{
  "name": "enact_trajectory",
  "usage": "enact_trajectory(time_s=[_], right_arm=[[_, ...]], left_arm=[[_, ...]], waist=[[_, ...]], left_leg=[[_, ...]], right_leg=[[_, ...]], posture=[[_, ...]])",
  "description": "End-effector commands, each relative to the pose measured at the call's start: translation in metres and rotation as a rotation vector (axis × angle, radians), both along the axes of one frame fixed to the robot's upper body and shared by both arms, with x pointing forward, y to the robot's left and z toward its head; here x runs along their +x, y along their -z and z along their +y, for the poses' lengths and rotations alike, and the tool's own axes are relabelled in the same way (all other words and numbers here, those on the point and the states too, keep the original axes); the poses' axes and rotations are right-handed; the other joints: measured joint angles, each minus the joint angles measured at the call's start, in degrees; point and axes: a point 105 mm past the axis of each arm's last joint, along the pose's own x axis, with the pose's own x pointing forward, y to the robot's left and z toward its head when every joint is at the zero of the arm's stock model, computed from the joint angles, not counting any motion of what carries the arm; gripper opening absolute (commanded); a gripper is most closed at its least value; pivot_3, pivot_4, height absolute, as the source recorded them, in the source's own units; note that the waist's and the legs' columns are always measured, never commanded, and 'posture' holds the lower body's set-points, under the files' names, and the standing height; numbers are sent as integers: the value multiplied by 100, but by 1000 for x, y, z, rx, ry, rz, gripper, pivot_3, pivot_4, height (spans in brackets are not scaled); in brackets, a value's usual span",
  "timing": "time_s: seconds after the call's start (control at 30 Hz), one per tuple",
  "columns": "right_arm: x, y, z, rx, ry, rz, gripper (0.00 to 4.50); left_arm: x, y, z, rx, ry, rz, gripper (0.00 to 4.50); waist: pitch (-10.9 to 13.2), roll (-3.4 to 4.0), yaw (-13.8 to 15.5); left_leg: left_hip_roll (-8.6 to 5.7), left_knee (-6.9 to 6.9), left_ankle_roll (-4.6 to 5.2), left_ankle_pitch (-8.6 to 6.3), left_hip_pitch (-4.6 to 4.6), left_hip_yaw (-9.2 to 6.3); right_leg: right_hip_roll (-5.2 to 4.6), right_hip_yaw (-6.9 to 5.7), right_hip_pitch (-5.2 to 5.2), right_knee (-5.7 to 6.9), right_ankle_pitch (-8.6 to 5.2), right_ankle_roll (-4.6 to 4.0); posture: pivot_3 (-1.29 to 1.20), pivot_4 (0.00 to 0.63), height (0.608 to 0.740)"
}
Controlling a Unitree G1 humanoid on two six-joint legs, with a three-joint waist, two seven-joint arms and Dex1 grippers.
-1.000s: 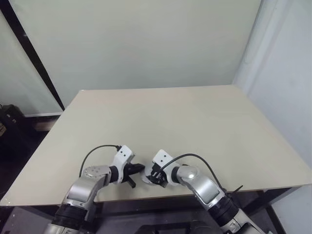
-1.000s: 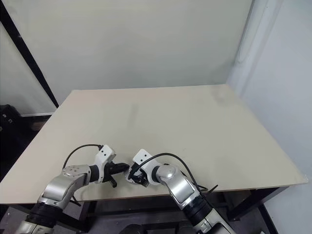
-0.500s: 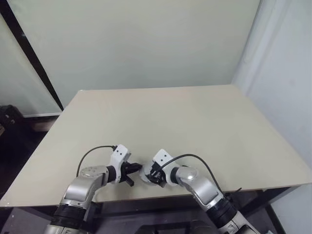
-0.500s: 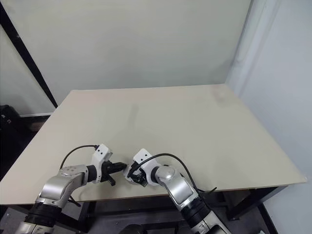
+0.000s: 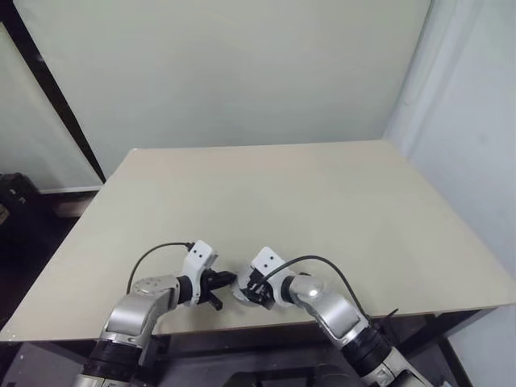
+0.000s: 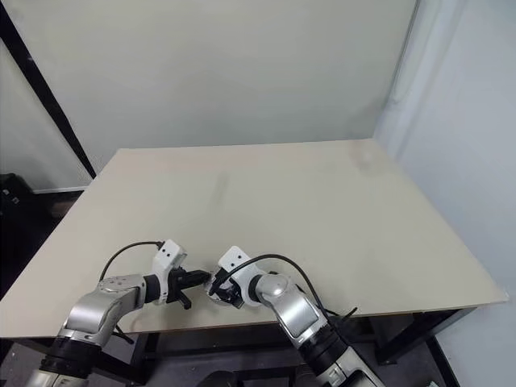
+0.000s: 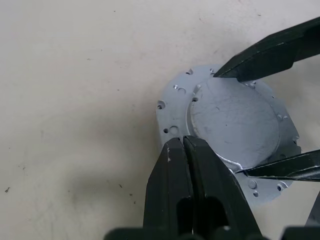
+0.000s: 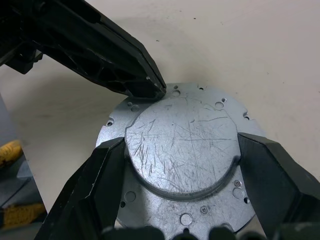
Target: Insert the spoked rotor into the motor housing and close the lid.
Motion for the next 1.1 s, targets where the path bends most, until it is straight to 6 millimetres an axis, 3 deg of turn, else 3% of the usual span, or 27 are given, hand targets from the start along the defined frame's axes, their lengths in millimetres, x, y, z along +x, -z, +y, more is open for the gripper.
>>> enact_trajectory(time_s=[0.03,0.67,0.93,1.07,1.1], right_arm=[[0,7,-6,-52,-1,12,3212],[-1,14,-16,-97,-39,29,3212],[-3,11,-13,-68,-29,41,3212],[-5,2,-8,-10,-39,63,4478],[-5,-2,-7,13,-29,65,4478]], left_arm=[[0,-5,-3,15,31,-28,0],[-2,-3,-7,17,56,-19,0],[-6,6,-9,45,82,7,0],[-7,7,-10,50,85,7,0],[-7,7,-10,51,86,7,0]], waist=[[0,0,-1],[1,1,2],[0,2,2],[0,2,2],[0,2,2]], left_leg=[[0,0,0,0,0,0],[-6,-2,0,-1,-4,-2],[-8,-2,0,-1,-3,-2],[-8,-2,0,-1,-3,-2],[-8,-2,0,-1,-3,-3]], right_leg=[[0,0,0,0,0,0],[-5,1,0,-4,0,0],[-6,1,0,-5,-1,1],[-7,1,1,-5,-1,1],[-7,1,0,-5,-1,1]], posture=[[0,0,740],[0,0,740],[0,0,740],[0,0,740],[0,0,740]])
